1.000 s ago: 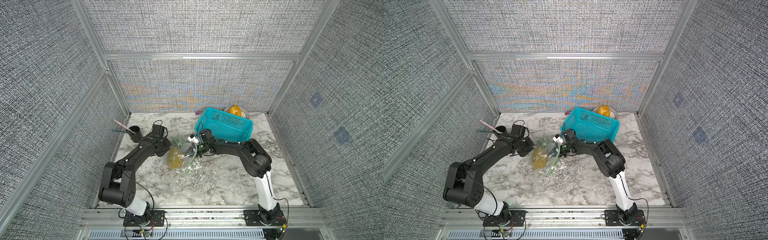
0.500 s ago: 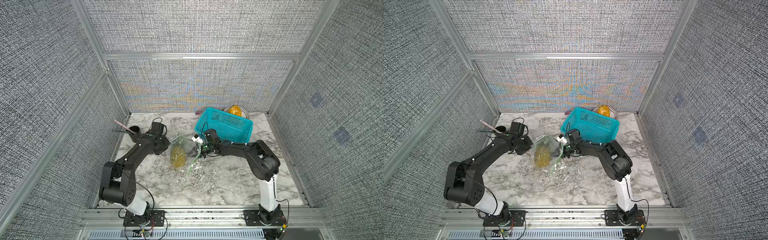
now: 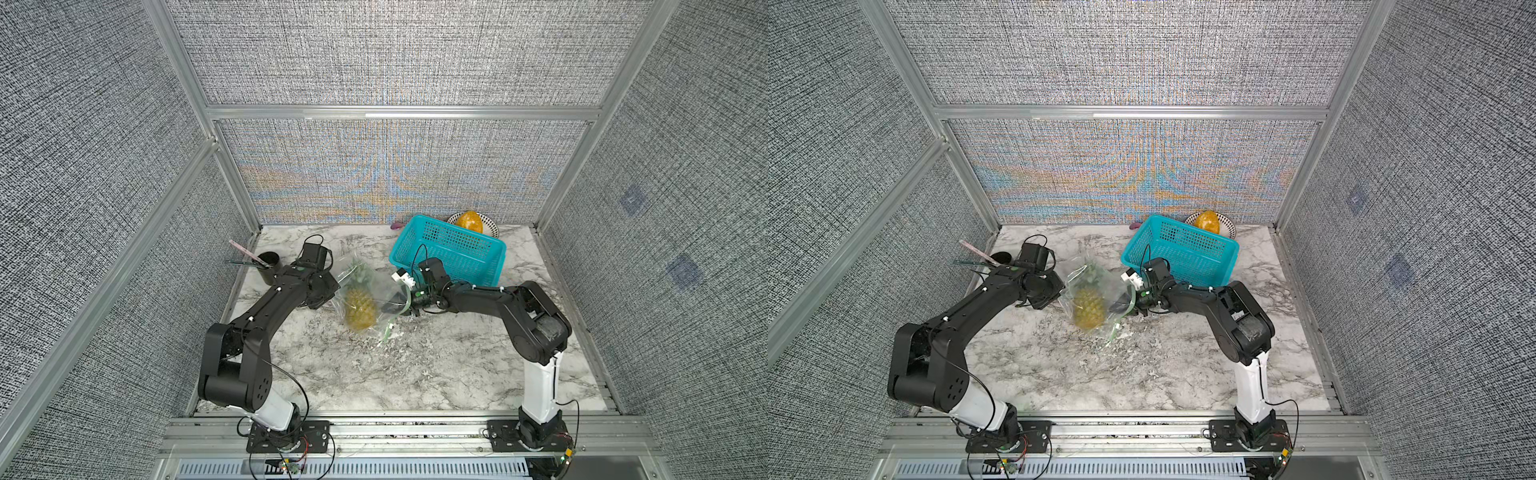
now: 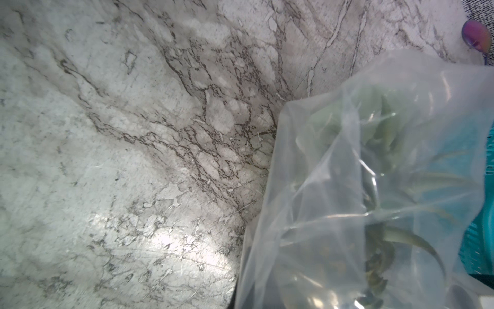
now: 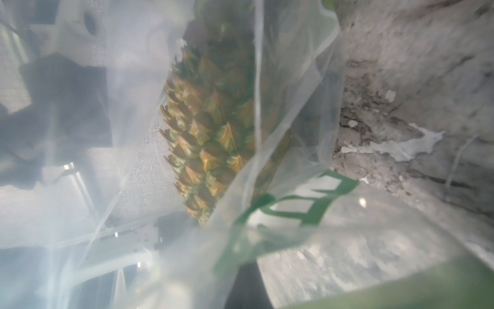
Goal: Open the zip-top bag and take out the pineapple
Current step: Adjust the zipper food storage bag at the center of the board.
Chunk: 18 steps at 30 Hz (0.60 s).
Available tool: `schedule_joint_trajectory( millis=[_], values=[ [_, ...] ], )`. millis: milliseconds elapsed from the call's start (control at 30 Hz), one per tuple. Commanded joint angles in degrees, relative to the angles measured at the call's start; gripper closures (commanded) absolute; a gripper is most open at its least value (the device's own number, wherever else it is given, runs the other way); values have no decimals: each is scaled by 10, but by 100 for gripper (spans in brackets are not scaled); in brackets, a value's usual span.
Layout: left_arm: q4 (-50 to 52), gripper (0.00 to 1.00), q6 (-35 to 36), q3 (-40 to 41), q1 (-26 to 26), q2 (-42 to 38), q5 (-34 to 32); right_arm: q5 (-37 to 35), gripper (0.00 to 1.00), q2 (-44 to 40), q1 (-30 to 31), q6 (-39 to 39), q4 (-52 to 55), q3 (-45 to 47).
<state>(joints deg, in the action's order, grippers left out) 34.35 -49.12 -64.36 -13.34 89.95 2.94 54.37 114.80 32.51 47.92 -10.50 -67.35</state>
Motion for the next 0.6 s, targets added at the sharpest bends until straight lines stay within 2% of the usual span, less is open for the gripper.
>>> schedule_joint_trajectory(
  millis=[0, 33, 67, 100, 233, 300, 433, 500, 567],
  values=[
    [-5, 100, -2, 3, 2, 4, -11, 13, 83, 0, -1, -6, -16, -11],
    [-7, 100, -6, 7, 2, 5, -8, 11, 65, 2, -1, -4, -18, -14],
    [-8, 100, -8, 9, 2, 5, -6, 9, 55, 4, 0, -1, -19, -16],
    [-9, 100, -11, 11, 1, 5, -5, 5, 49, 7, -1, 4, -25, -19],
    [5, 98, -10, 3, 2, 3, -1, -5, 45, 25, -1, 35, -53, -37],
    [32, 80, -7, -11, 2, -2, -7, -12, 45, 32, 0, 44, -54, -46],
    [73, 33, -16, -39, 2, -29, -23, -22, 44, 39, 0, 48, -54, -52],
    [77, 19, -21, -53, 6, -40, -28, -23, 44, 39, -2, 49, -53, -52],
    [72, 11, -22, -65, 9, -39, -35, -25, 44, 42, -2, 49, -53, -50]
  ],
)
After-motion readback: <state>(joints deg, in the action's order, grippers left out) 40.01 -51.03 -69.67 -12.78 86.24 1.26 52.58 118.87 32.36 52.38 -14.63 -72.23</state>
